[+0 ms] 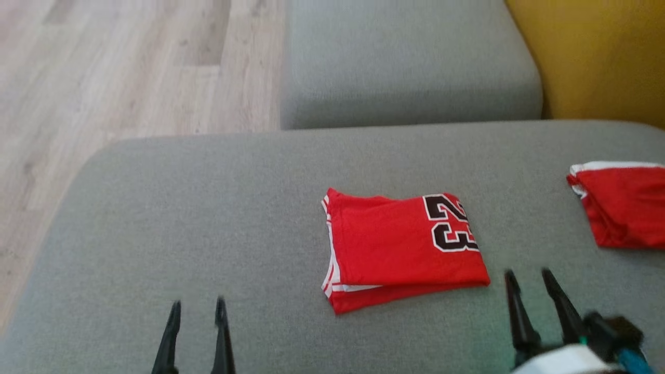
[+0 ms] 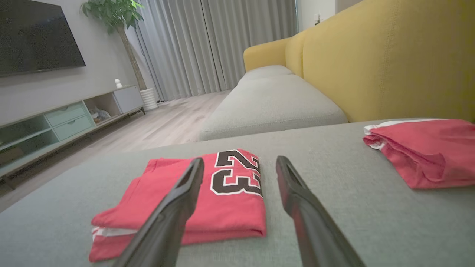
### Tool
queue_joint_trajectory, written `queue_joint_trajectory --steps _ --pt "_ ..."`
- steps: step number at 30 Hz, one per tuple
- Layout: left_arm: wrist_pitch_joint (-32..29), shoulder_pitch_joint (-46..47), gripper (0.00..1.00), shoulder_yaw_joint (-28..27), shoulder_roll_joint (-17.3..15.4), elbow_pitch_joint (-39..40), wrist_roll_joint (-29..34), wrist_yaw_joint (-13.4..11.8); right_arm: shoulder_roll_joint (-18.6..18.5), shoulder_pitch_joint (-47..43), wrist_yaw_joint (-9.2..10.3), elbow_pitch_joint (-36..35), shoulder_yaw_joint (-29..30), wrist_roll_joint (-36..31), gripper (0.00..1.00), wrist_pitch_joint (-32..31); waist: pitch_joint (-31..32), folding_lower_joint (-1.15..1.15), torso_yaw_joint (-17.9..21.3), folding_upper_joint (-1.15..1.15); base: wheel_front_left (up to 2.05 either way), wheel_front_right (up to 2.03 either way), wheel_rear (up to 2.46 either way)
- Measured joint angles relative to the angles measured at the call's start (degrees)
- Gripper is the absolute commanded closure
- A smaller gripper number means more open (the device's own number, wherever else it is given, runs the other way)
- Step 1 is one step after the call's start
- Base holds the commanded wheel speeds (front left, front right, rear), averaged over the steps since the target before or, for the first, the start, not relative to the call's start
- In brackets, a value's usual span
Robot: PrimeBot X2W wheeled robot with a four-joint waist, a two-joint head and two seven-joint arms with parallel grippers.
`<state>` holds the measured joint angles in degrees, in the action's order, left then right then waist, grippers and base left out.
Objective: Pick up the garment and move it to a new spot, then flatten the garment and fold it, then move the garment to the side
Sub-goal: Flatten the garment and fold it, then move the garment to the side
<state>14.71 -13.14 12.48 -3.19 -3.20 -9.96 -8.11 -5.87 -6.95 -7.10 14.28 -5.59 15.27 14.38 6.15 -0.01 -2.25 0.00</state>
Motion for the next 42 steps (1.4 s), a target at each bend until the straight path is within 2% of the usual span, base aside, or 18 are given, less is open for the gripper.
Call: queue_joint_trajectory --steps 7,16,35,42 --pt "-0.01 -3.96 0.00 -1.62 -0.08 -1.63 1.34 -0.44 1.79 -5.63 0.00 -0.49 3.42 -2.04 0.00 0.00 3.19 0.00 -0.77 0.00 0.00 0.00 0.00" --pt "-0.01 -3.99 0.00 -2.23 -0.08 -2.59 2.07 0.34 3.08 -6.80 0.00 -0.55 3.75 -3.26 0.00 0.00 3.87 0.00 -0.81 0.00 0.00 0.00 0.00" --pt "-0.01 -3.99 0.00 -2.74 -0.08 -2.69 3.48 1.13 3.31 -6.77 0.00 -0.58 3.92 -4.23 0.00 0.00 3.01 0.01 -0.70 0.00 0.00 0.00 0.00" --pt "-0.01 -3.90 0.00 -2.66 -0.08 -1.94 3.53 1.51 3.36 -5.95 0.00 4.95 4.20 -4.17 0.00 -0.01 1.33 0.01 -0.20 0.00 0.00 0.00 0.00"
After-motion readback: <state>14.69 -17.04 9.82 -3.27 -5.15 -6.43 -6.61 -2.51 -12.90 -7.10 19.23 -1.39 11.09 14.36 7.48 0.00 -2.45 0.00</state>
